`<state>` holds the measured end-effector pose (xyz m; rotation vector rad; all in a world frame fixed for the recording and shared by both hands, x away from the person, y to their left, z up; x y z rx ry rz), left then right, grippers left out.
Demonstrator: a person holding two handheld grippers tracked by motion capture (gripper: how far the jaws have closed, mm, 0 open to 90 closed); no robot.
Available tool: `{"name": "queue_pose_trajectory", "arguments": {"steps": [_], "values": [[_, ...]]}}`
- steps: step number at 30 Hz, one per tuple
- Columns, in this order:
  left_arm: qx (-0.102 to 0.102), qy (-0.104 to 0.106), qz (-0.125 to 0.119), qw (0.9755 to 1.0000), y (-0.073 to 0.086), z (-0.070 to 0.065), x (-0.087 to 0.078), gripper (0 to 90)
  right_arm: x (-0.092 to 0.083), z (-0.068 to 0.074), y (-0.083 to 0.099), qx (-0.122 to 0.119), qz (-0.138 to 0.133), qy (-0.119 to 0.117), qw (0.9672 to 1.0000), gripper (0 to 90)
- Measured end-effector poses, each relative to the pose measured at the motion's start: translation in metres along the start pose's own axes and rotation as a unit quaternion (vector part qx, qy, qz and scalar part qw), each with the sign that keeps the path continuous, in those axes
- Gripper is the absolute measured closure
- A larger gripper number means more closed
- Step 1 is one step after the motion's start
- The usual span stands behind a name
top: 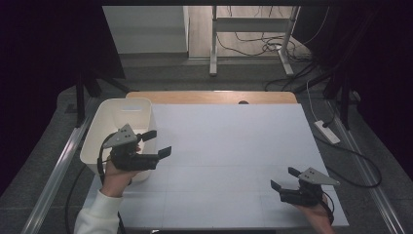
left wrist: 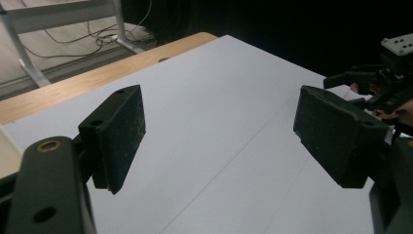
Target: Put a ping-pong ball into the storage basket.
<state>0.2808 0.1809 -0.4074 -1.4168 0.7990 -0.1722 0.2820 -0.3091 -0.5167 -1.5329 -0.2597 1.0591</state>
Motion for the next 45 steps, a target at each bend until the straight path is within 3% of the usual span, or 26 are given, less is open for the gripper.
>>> {"name": "queue_pose_trajectory", "arguments": {"steps": [4, 11, 17, 31, 36, 40, 45], "values": [[0.018, 0.011, 0.009, 0.9997, 0.005, -0.014, 0.0, 20.1, 0.0, 0.001, 0.0, -0.001, -0.001, 0.001, 1.0, 14.1], [0.02, 0.03, 0.02, 0.9992, 0.021, -0.031, 0.001, 19.7, 0.0, 0.003, 0.0, -0.004, 0.001, -0.006, 1.0, 14.0], [0.029, 0.025, 0.024, 0.999, 0.04, -0.038, 0.003, 19.8, -0.002, 0.002, 0.002, -0.002, -0.001, -0.005, 1.0, 14.0], [0.029, 0.008, 0.046, 0.9985, 0.092, -0.04, 0.008, 20.9, -0.002, 0.008, 0.005, -0.011, -0.003, -0.025, 0.9996, 13.9], [0.028, 0.006, 0.056, 0.9981, 0.107, -0.039, 0.011, 20.9, -0.001, 0.009, 0.005, -0.015, -0.005, -0.03, 0.9994, 13.9], [0.03, -0.01, 0.062, 0.9976, 0.12, -0.037, 0.014, 21.2, 0.0, 0.012, 0.005, -0.02, -0.004, -0.039, 0.999, 13.9], [0.02, -0.013, 0.068, 0.9974, 0.131, -0.034, 0.014, 21.4, 0.001, 0.013, 0.006, -0.026, 0.002, -0.044, 0.9987, 13.8]]}}
Point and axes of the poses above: each handheld gripper's, and its own axes: x roughly forward along the jaws, y roughly out of its underside, z roughly to its left, the point moved 2 cm from there along x, roughly forward along the jaws, and after that the axes turned 11 degrees about -y, right-handed, at the moved point
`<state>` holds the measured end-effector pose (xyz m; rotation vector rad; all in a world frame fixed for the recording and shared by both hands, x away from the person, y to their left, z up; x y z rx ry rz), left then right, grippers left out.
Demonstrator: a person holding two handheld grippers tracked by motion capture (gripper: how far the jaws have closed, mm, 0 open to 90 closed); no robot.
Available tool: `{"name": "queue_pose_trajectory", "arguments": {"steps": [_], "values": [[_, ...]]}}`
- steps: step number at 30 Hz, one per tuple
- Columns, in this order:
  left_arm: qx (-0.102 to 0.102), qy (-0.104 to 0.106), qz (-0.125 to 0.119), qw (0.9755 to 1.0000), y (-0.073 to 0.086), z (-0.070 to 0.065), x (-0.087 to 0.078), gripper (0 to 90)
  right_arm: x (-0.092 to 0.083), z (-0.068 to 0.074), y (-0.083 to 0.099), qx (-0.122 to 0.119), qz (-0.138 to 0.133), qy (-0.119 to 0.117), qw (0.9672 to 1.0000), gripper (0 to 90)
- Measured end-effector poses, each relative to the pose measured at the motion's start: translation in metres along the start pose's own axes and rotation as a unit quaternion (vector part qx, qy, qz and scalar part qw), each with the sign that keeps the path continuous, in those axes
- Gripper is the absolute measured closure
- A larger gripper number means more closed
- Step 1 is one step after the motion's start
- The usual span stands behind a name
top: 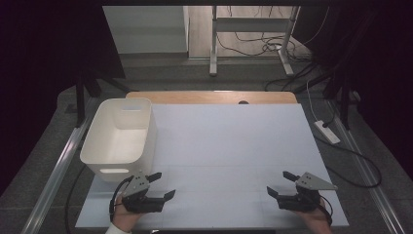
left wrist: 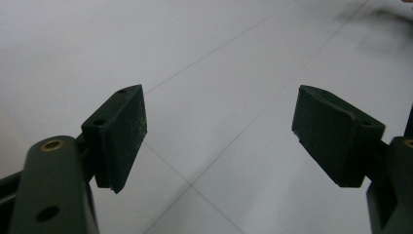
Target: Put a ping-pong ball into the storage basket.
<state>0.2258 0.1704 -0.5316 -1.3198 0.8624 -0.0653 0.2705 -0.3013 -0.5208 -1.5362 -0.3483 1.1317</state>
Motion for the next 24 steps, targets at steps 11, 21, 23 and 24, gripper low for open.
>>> {"name": "queue_pose_trajectory", "arguments": {"steps": [11, 21, 23, 24], "values": [[-0.002, -0.004, 0.005, 1.0, 0.0035, 0.0006, 0.0014, 21.9, 0.0029, 0.0027, -0.0001, -0.002, 0.005, 0.0, 1.0, 13.8], [-0.003, -0.007, 0.003, 1.0, 0.0009, 0.0031, 0.0022, 21.9, 0.0041, 0.0016, 0.0011, -0.003, 0.011, 0.001, 0.9999, 13.8], [-0.004, -0.007, 0.003, 1.0, 0.0015, 0.004, 0.0013, 21.9, 0.0047, 0.0016, 0.0009, -0.004, 0.012, 0.001, 0.9999, 13.8], [-0.004, -0.007, 0.003, 1.0, 0.0015, 0.004, 0.0013, 21.9, 0.0053, 0.0016, 0.0009, -0.004, 0.012, 0.0, 0.9999, 13.8]]}}
Point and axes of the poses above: each handheld gripper's, and its own axes: x roughly forward along the jaws, y roughly out of its underside, z roughly to its left, the point moved 2 cm from there along x, roughly forward along the jaws, and after that the axes turned 11 degrees about -y, right-handed, at the moved point
